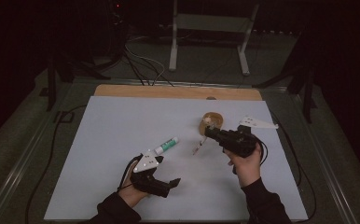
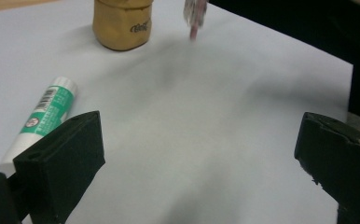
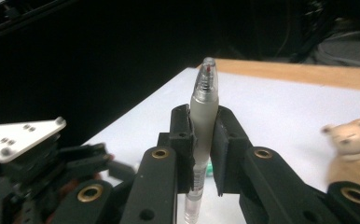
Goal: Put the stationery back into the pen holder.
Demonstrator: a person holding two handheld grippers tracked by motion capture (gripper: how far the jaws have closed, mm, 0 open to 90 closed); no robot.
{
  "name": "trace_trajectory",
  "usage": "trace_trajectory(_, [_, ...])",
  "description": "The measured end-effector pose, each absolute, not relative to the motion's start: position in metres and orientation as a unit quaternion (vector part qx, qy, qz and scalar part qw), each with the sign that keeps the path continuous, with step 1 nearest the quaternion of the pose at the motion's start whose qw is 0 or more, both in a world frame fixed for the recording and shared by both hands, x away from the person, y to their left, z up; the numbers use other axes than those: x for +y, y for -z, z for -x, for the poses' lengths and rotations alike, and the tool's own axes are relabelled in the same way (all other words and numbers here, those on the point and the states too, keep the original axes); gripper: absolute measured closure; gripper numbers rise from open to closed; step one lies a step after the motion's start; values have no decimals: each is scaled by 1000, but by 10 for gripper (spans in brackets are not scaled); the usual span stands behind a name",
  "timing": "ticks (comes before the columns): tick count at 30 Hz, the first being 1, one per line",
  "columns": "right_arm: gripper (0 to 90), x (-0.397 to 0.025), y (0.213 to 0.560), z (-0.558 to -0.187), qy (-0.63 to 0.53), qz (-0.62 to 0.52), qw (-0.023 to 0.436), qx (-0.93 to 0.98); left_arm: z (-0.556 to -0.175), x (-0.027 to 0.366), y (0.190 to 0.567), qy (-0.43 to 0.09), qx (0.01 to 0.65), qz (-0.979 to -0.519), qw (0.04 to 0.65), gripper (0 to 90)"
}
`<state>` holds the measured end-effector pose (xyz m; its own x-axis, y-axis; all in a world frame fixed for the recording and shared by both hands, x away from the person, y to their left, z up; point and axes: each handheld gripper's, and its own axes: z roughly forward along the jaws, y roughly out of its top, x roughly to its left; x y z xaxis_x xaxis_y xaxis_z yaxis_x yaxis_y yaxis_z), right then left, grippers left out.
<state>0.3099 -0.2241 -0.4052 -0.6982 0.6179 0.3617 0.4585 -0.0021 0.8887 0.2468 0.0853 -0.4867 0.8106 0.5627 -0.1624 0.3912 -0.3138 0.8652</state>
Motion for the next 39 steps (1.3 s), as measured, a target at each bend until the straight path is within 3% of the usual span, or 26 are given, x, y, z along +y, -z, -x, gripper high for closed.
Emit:
trace_trajectory(12, [801, -244, 387, -321, -587, -388, 125, 699, -244, 85, 485, -88, 286, -808, 508, 14])
trace_trajectory(39, [799, -270, 366, -363, -566, -417, 206, 681, -244, 86, 486, -85, 275, -807, 515, 15])
